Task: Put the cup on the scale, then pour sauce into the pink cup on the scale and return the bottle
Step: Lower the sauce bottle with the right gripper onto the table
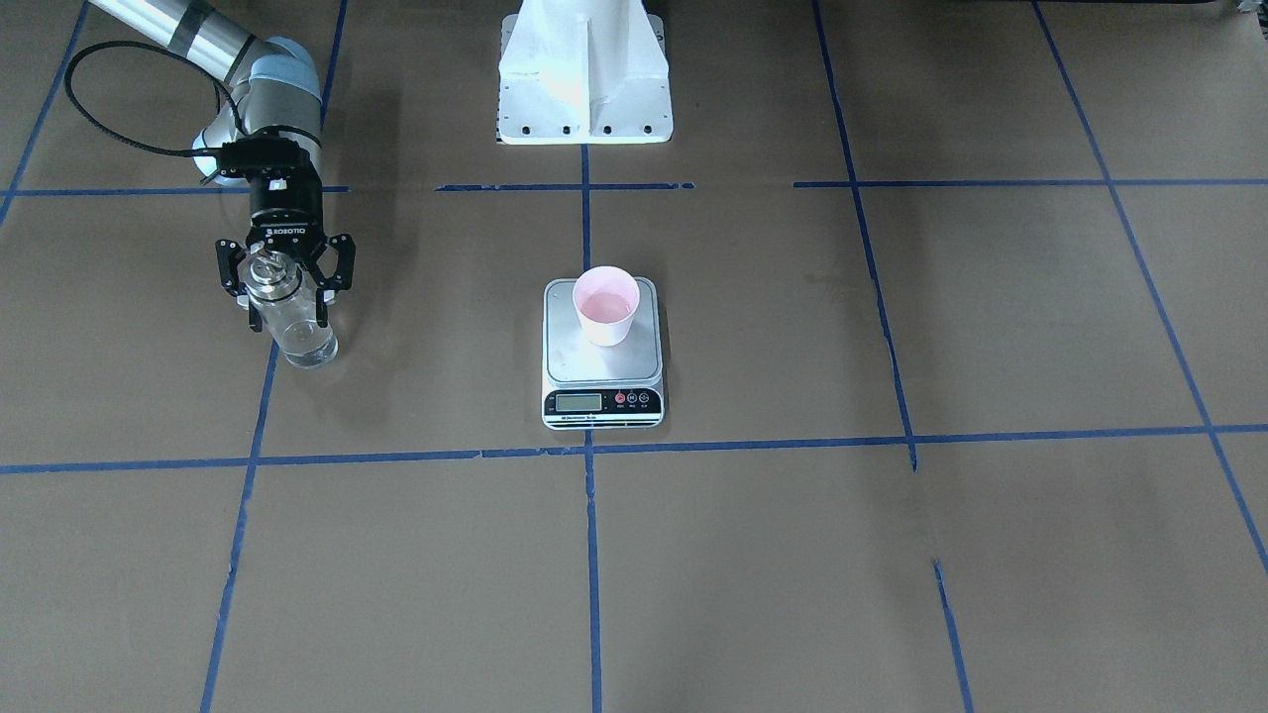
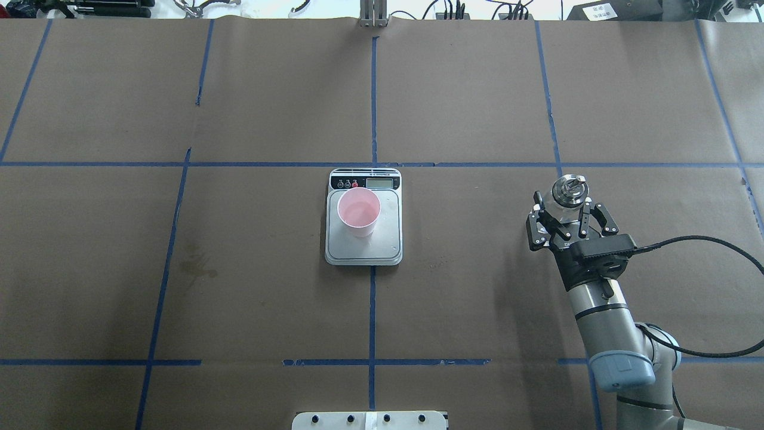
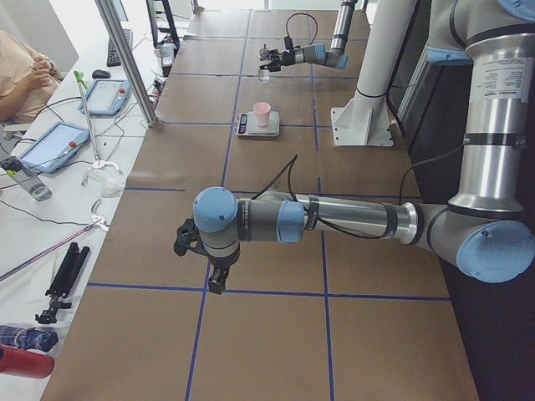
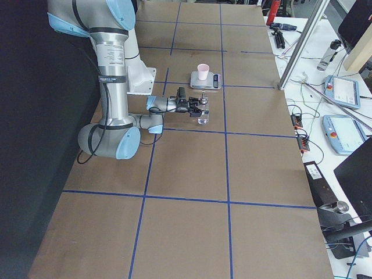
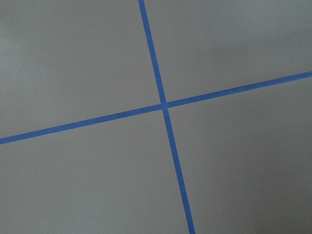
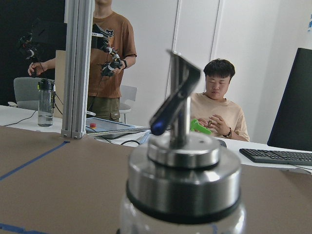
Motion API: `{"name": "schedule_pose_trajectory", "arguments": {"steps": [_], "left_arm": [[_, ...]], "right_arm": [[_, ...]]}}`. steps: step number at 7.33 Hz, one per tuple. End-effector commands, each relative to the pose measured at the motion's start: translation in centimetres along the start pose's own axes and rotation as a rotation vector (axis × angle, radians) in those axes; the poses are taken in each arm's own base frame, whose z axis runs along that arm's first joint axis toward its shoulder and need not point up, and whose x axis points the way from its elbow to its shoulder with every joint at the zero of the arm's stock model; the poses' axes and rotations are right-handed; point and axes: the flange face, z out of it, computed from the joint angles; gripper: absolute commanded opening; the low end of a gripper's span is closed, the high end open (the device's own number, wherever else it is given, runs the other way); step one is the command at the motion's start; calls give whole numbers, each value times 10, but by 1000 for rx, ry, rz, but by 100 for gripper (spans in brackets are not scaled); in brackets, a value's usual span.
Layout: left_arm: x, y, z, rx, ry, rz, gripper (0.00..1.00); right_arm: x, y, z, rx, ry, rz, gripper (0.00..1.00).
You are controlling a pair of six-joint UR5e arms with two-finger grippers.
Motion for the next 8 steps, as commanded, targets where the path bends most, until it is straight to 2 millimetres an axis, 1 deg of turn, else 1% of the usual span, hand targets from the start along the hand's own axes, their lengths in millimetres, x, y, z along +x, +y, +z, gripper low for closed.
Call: {"name": "schedule_pose_trajectory", "arguments": {"steps": [1, 2, 3, 4, 5, 6, 8], "left_arm": [[0, 0, 0, 0, 0, 0, 100], [0, 0, 0, 0, 0, 0, 100], [0, 0, 0, 0, 0, 0, 100], [0, 0, 0, 0, 0, 0, 100], [0, 0, 0, 0, 0, 0, 100], [0, 0, 0, 0, 0, 0, 100], [0, -1, 0, 1, 2, 1, 100]], "right_arm": [[11, 8, -1, -7, 7, -23, 0], [13, 9, -1, -11, 6, -27, 0], [13, 9, -1, -11, 5, -26, 23], [13, 9, -1, -11, 5, -26, 37], [13, 9, -1, -11, 5, -26, 41], [13, 9, -1, -11, 5, -23, 99], [13, 8, -1, -9, 5, -18, 100]]}}
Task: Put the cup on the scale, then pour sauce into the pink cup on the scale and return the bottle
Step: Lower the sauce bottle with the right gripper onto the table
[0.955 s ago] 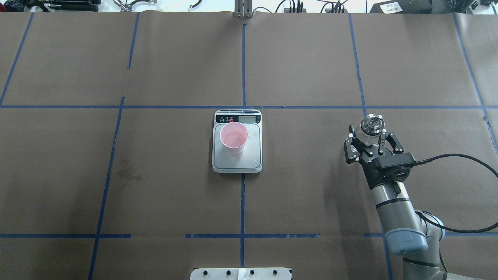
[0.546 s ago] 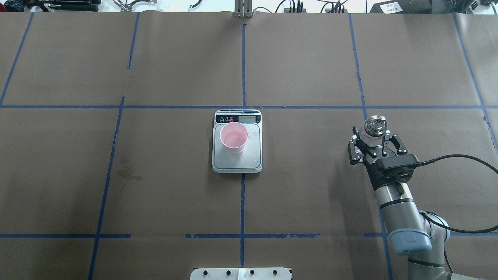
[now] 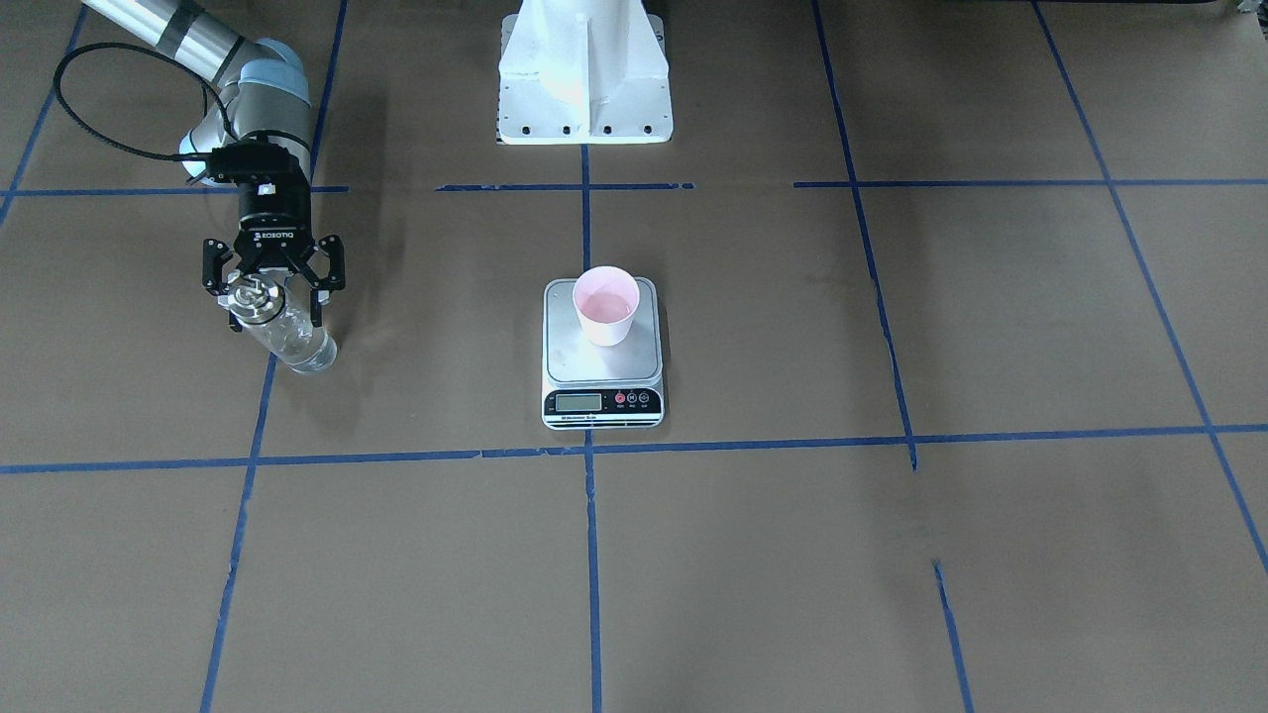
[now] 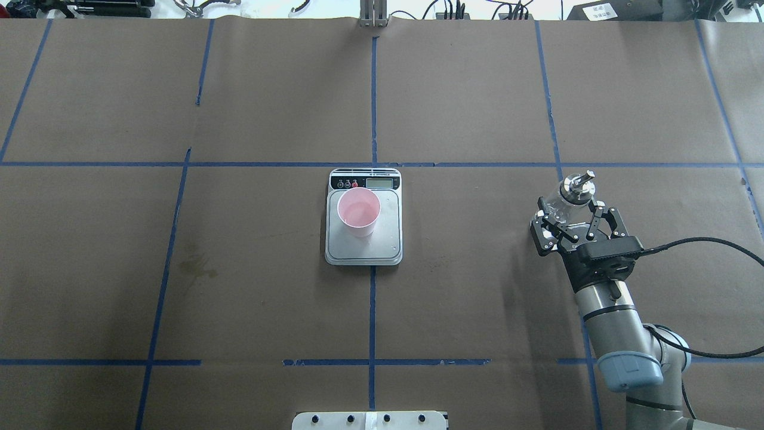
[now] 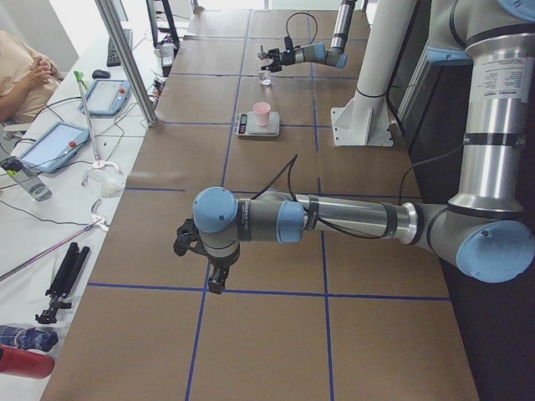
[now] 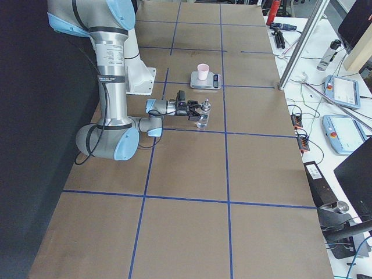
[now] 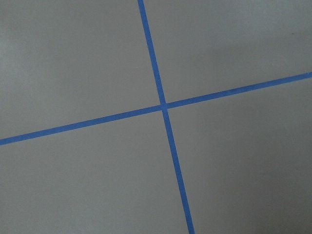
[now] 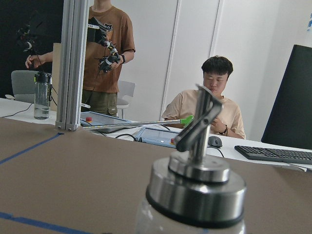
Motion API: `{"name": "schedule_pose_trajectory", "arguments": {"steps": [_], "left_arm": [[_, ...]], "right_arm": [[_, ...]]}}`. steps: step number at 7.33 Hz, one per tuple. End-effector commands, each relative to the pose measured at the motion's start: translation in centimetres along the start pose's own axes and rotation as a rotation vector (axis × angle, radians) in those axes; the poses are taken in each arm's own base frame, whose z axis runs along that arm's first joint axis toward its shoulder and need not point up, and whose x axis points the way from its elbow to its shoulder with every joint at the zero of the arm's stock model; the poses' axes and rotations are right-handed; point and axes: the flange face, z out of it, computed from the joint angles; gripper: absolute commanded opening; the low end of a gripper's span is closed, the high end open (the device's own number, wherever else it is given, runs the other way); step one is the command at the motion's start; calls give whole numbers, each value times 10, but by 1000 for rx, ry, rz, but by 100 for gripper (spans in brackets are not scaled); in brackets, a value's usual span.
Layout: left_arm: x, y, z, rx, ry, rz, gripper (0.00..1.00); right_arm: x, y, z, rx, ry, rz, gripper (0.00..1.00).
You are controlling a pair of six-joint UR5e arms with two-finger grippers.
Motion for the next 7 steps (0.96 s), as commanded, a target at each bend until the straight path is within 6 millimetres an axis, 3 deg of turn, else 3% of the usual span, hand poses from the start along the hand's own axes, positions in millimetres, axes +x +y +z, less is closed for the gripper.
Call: {"name": "schedule_pose_trajectory", "arguments": {"steps": [1, 3, 6, 7], "left_arm": [[0, -1, 0, 1, 1, 1, 100], [1, -1, -1, 2, 1, 2, 100], [0, -1, 0, 1, 1, 1, 100], [1, -2, 0, 1, 1, 3, 100]], "right_arm": [[0, -1, 0, 2, 0, 3, 100], [-3, -7, -1, 13, 2, 21, 100], [-15, -54, -7, 134, 79, 100, 100], [-8, -60, -9, 180, 140, 52, 100]]}}
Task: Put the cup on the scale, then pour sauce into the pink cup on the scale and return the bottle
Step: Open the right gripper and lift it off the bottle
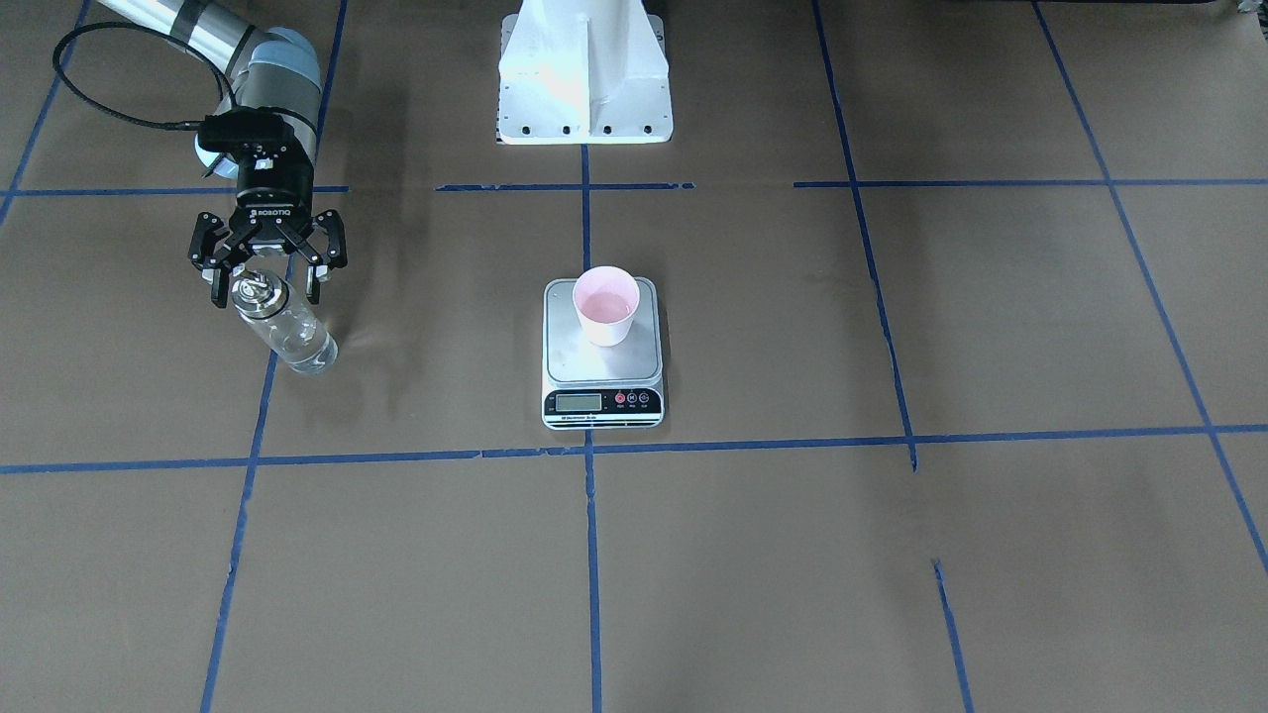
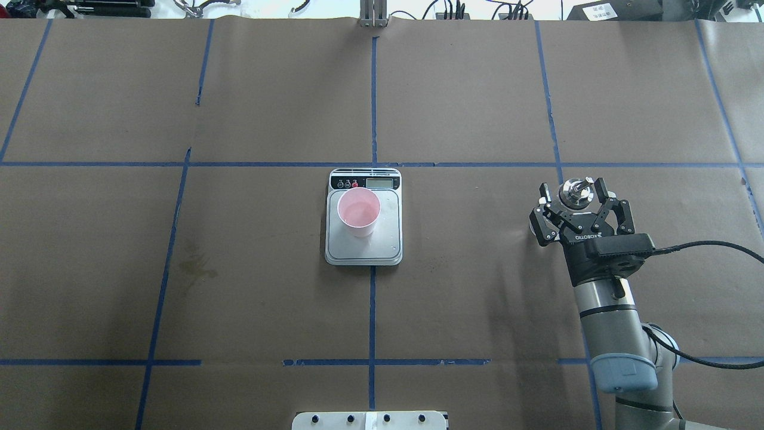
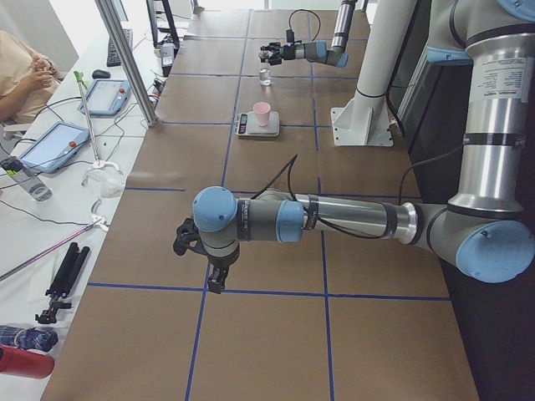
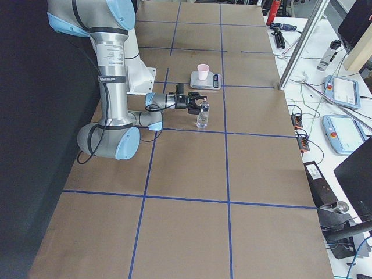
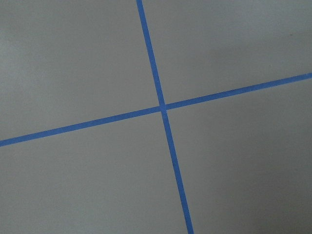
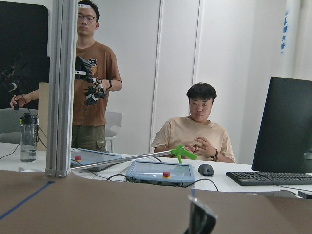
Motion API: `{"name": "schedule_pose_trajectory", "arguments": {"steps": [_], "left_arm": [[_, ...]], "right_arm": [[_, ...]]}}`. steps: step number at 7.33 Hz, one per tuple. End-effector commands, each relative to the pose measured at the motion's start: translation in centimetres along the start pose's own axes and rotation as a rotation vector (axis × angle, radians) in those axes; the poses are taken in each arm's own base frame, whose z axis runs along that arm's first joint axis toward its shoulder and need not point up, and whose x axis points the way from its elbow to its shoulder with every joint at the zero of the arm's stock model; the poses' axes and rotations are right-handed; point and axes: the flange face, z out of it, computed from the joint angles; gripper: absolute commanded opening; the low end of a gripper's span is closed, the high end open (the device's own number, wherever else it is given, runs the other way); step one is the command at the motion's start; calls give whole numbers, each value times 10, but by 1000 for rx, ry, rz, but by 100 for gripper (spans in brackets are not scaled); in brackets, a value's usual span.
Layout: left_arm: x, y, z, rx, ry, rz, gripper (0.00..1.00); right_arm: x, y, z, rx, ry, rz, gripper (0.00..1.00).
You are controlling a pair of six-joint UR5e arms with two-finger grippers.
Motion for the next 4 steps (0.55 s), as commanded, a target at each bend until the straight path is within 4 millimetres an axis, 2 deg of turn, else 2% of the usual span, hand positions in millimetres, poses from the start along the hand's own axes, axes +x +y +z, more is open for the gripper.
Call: {"name": "schedule_pose_trajectory", "arguments": {"steps": [1, 2, 4], "left_arm": [[1, -1, 1, -1, 0, 2, 100], [0, -1, 0, 0, 0, 1, 100], [1, -1, 1, 0, 0, 3, 100]], "right_arm": [[5, -19, -3, 98, 100, -29, 100], [11, -28, -5, 136, 136, -6, 100], [31, -45, -11, 155, 169, -68, 100]]}}
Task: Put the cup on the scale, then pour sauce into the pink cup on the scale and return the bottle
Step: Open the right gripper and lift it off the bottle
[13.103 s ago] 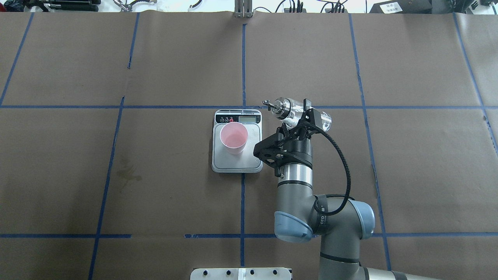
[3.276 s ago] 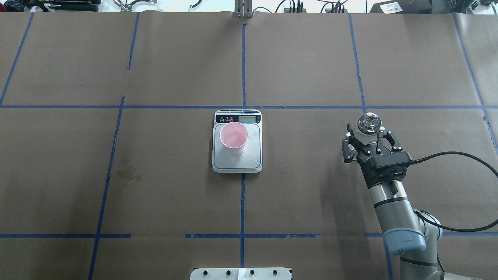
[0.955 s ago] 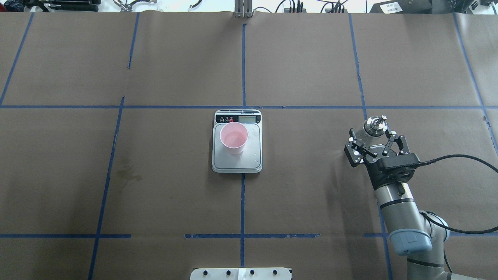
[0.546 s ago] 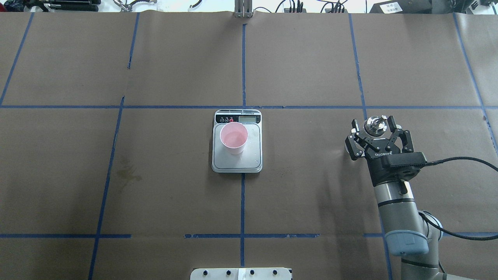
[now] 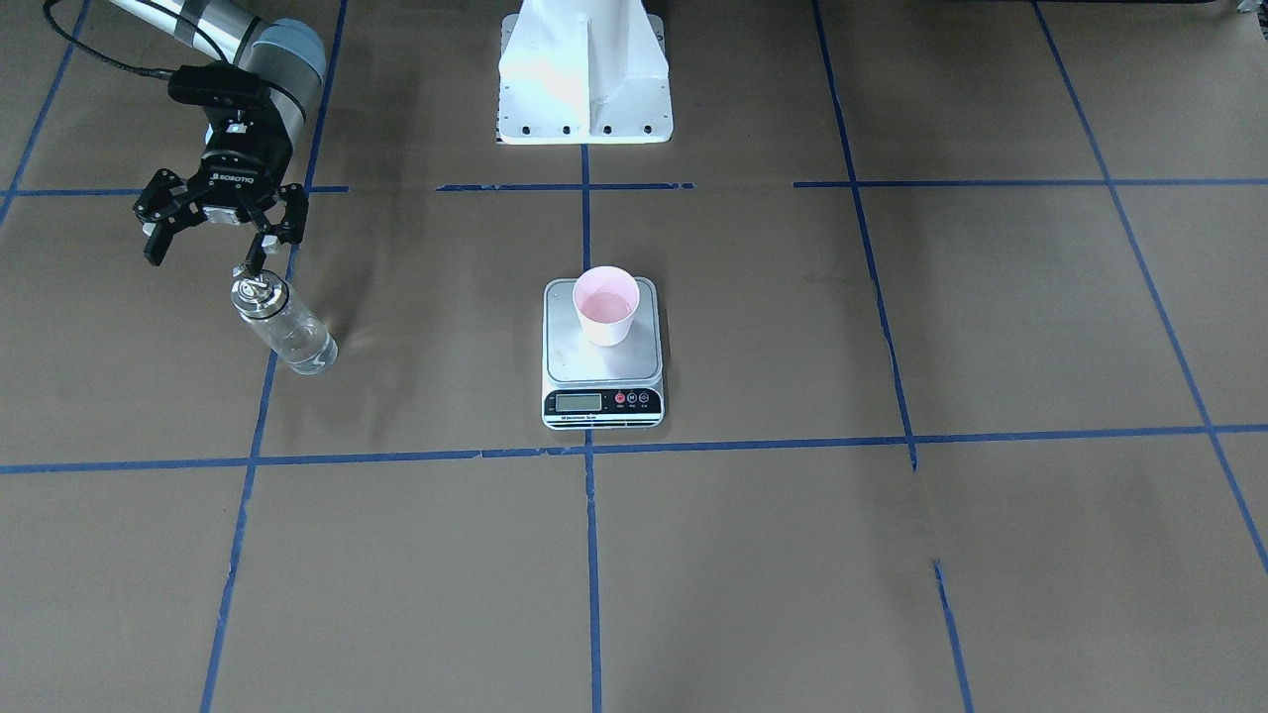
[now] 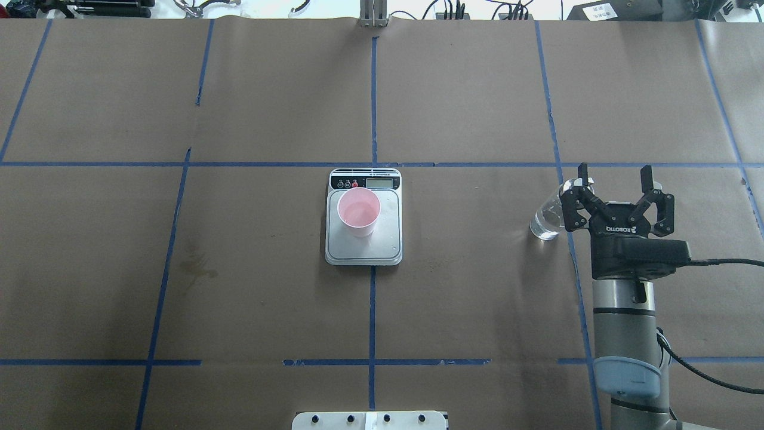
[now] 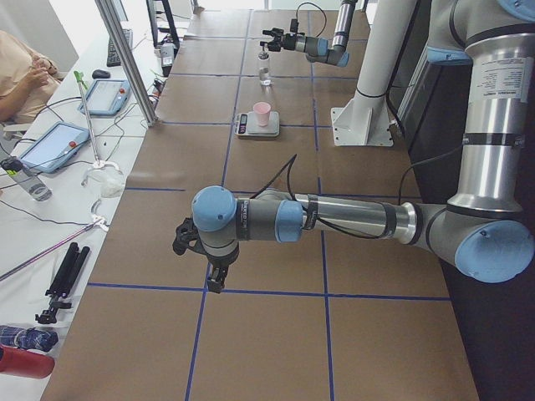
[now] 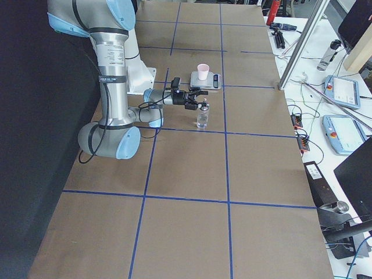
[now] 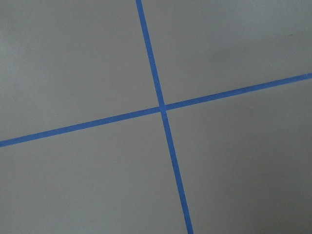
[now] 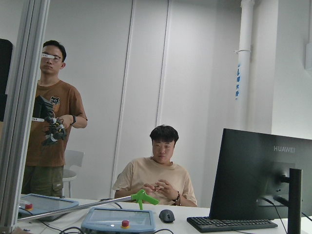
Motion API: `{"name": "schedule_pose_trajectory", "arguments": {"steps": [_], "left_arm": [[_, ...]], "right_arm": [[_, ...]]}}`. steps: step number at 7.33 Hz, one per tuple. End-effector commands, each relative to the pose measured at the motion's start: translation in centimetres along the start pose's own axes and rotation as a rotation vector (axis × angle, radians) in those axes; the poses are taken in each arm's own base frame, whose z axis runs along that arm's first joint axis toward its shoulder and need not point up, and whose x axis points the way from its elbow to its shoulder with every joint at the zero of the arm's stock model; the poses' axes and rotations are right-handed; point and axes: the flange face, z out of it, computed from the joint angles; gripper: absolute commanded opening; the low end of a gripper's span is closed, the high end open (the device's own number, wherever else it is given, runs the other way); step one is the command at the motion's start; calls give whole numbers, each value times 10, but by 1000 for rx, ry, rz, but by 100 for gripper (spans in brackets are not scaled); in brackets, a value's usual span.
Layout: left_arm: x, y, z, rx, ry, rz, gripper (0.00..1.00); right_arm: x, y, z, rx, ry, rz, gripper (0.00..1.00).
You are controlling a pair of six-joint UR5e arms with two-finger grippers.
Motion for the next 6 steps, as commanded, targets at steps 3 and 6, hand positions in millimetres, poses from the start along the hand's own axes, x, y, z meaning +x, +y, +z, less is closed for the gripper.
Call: {"name": "schedule_pose_trajectory", "arguments": {"steps": [3, 6], "left_arm": [[0, 0, 0, -1, 0, 0, 100], [0, 0, 1, -2, 0, -1, 100]], "right_arm": [[40, -21, 8, 21, 23, -197, 100], [96, -18, 24, 49, 70, -354, 100]]}}
